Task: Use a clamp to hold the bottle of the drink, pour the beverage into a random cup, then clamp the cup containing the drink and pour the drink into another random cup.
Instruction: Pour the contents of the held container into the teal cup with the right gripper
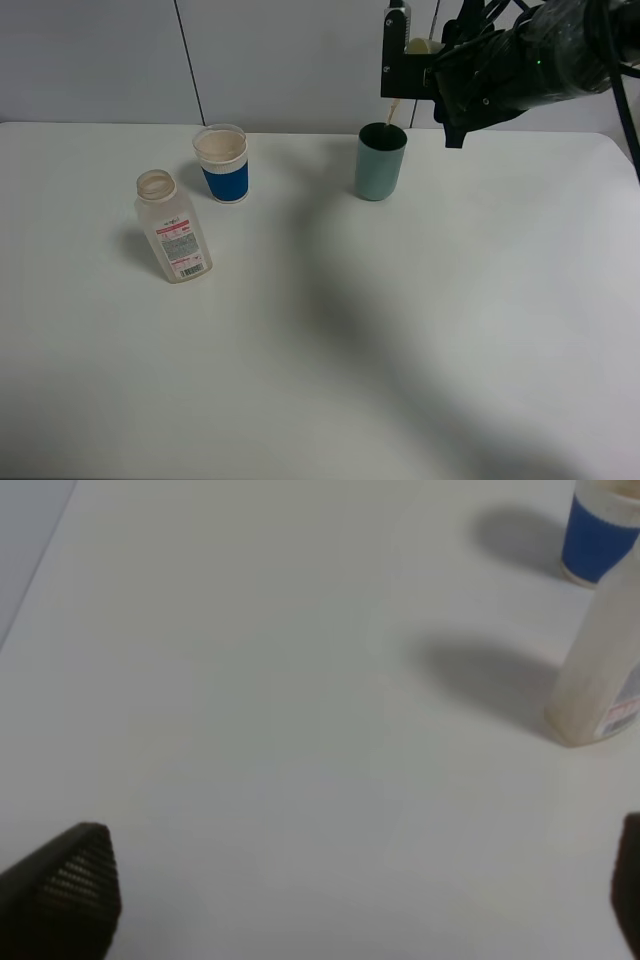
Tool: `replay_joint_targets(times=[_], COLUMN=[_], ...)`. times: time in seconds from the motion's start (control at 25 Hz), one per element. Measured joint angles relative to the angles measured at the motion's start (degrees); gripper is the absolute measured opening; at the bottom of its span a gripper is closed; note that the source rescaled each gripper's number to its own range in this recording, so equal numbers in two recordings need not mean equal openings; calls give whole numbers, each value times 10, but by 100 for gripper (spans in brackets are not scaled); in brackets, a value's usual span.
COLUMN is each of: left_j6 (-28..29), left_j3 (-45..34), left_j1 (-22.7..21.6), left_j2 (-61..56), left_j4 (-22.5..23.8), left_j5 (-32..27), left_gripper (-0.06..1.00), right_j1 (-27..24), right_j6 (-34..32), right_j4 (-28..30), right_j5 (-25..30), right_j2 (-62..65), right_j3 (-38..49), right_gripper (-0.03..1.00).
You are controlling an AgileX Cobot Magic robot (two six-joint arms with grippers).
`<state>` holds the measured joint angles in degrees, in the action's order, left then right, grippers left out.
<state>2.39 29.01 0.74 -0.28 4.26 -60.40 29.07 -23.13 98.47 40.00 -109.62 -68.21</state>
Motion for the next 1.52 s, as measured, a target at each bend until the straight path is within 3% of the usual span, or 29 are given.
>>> replay_joint_targets(times=[1.04,1.52], left_j6=[0,0], left_j3=[0,0], left_j1=[0,0], left_j2=[0,0], left_j4=[0,0], left_j5=[0,0], left_gripper=[100,100], right_j1=[7,7], right_j6=[71,133], right_j4=[2,2], right_j5=[-2,0], right_j2=[0,0], right_j3=[-2,-2], right_gripper=[0,0])
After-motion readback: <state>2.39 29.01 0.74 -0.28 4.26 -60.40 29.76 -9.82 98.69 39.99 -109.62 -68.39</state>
